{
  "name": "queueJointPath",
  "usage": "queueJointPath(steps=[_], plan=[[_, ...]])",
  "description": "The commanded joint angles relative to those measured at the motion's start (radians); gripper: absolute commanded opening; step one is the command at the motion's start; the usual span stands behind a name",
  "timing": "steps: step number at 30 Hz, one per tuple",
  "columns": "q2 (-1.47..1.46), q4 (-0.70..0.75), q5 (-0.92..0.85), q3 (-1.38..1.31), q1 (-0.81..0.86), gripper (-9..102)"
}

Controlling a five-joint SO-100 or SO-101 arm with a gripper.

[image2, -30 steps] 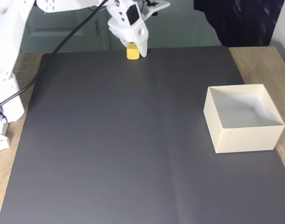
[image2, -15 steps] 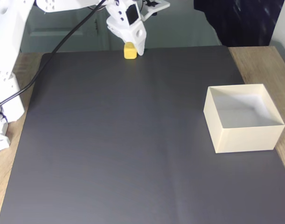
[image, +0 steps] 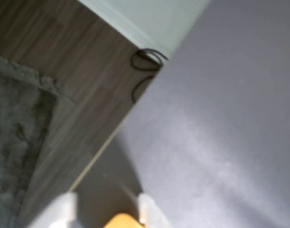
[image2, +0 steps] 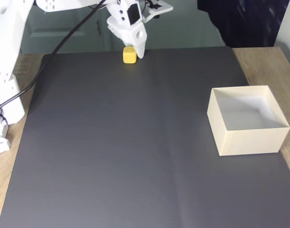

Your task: Grasp a cube block and put it in the white box.

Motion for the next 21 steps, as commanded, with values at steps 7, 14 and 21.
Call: queueJointPath(steps=[7,14,21], plan=[[0.104,0.000,-0.049,-0.006,0.008,31],[0.161,0.058,-0.044,-0.002,0.026,30],[0.215,0.084,-0.035,0.060,0.029,30]])
